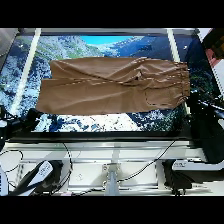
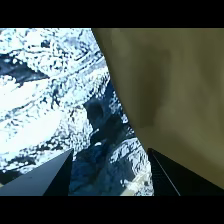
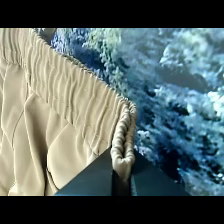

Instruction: Fold the clothes and pants, and hang the long-sleeved shirts on hangers.

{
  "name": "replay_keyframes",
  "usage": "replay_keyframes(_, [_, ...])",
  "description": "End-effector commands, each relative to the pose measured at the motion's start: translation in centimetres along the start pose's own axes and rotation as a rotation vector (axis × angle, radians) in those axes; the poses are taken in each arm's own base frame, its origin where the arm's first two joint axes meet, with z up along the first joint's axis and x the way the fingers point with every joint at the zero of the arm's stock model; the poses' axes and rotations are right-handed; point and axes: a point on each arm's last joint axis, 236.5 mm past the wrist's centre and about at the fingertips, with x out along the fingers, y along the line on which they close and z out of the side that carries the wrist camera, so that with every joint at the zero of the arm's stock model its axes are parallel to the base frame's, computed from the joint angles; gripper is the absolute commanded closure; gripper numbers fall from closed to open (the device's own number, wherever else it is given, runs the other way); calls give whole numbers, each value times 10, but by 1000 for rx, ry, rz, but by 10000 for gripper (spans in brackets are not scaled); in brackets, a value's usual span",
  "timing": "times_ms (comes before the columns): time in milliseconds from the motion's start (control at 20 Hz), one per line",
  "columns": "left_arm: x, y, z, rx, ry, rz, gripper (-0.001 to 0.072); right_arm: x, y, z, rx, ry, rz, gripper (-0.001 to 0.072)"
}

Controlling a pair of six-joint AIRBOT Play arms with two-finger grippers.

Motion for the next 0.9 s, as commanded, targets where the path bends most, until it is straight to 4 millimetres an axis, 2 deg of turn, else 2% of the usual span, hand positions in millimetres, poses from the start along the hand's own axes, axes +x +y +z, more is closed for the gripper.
replay_keyframes(0, [15, -5, 15, -33, -82, -4, 214, 0, 3, -3, -2, 13, 9, 674])
replay_keyframes(100, [29, -12, 17, -68, -98, -16, 214, 0, 3, -3, -2, 13, 8, 674])
replay_keyframes(350, [55, -8, 21, -141, -137, 7, 217, 0, 3, -4, -3, 15, 9, 674])
replay_keyframes(400, [55, -6, 27, -146, -164, 13, 265, 0, 3, -3, -7, 14, 9, 673])
replay_keyframes(450, [53, -3, 34, -145, -197, 22, 378, 0, 3, -4, -11, 16, 9, 674])
replay_keyframes(550, [51, -1, 44, -145, -237, 30, 662, -4, 6, -3, -45, 15, 11, 674])
replay_keyframes(600, [50, -4, 47, -142, -245, 26, 688, -9, 10, -3, -90, 15, 16, 674])
replay_keyframes(700, [44, -16, 57, -116, -259, 0, 689, -23, 24, -2, -194, 14, 33, 675])
replay_keyframes(850, [12, -54, 79, 36, -321, -73, 690, -53, 52, -3, -326, 9, 74, 675])
